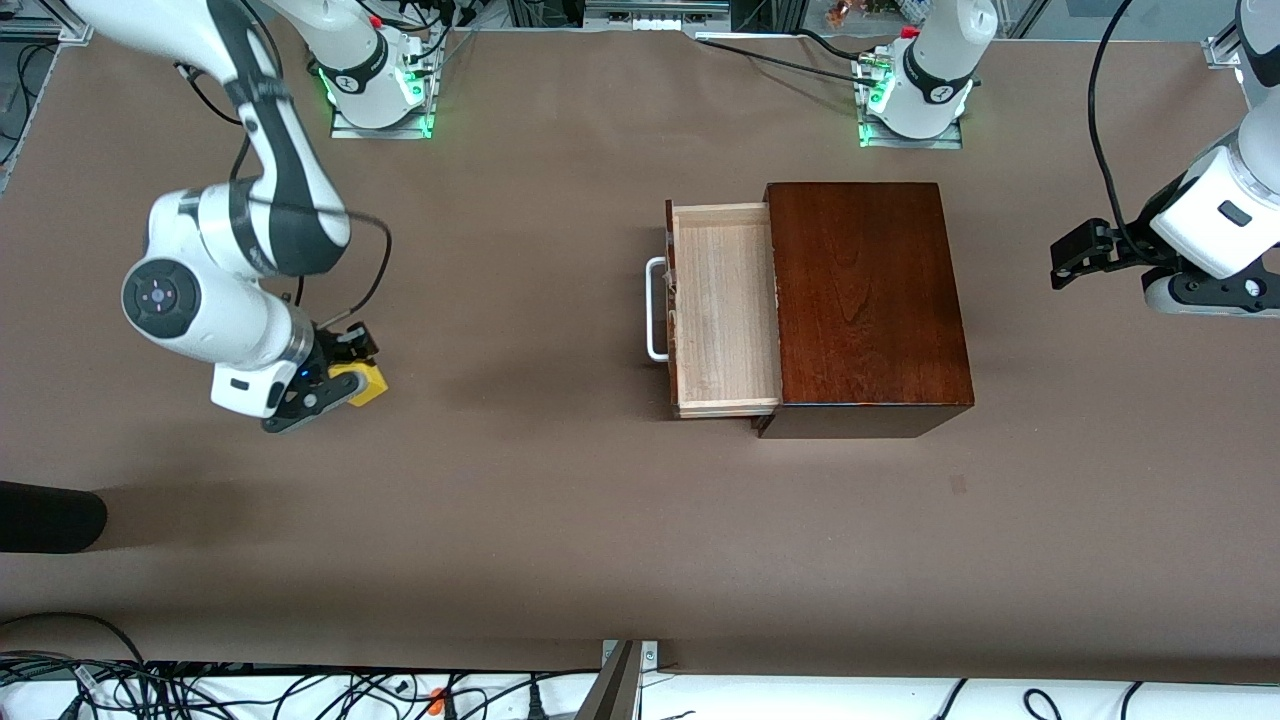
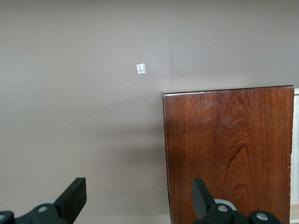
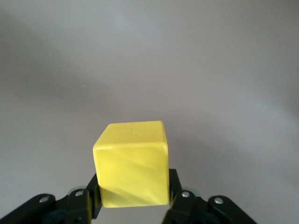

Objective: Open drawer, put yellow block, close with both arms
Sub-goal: 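Carry the yellow cube with the right gripper into the open drawer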

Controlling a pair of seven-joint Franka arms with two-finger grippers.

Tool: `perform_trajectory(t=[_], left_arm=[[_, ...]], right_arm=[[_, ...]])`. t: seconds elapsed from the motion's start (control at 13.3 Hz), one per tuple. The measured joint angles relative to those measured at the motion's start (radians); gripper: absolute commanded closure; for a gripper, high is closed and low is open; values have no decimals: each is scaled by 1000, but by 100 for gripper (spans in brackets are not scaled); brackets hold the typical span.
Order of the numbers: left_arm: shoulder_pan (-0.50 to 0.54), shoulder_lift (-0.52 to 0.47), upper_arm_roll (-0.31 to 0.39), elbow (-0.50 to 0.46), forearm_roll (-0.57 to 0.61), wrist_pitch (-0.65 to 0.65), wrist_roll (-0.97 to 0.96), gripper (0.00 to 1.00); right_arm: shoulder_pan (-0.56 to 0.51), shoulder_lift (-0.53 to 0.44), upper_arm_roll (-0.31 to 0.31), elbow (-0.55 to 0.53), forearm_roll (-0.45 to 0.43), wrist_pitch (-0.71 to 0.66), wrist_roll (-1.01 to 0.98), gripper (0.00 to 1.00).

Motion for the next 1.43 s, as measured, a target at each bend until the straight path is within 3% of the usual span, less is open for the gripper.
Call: perform_trajectory(t=[0.3,0.75,0.97,1.43], left_arm=[[0,0,-2,6,0,0,0,0],[0,0,-2,7,0,0,0,0],[0,0,-2,7,0,0,0,0],[0,0,-2,9,0,0,0,0]], right_arm=[[67,10,124,98,-4,-17,-23,99],[365,148,133,351,-49,-66,-20,97],[502,230,132,468,-125,-75,19,100],[637,303,129,548,-204,-81,32,100]])
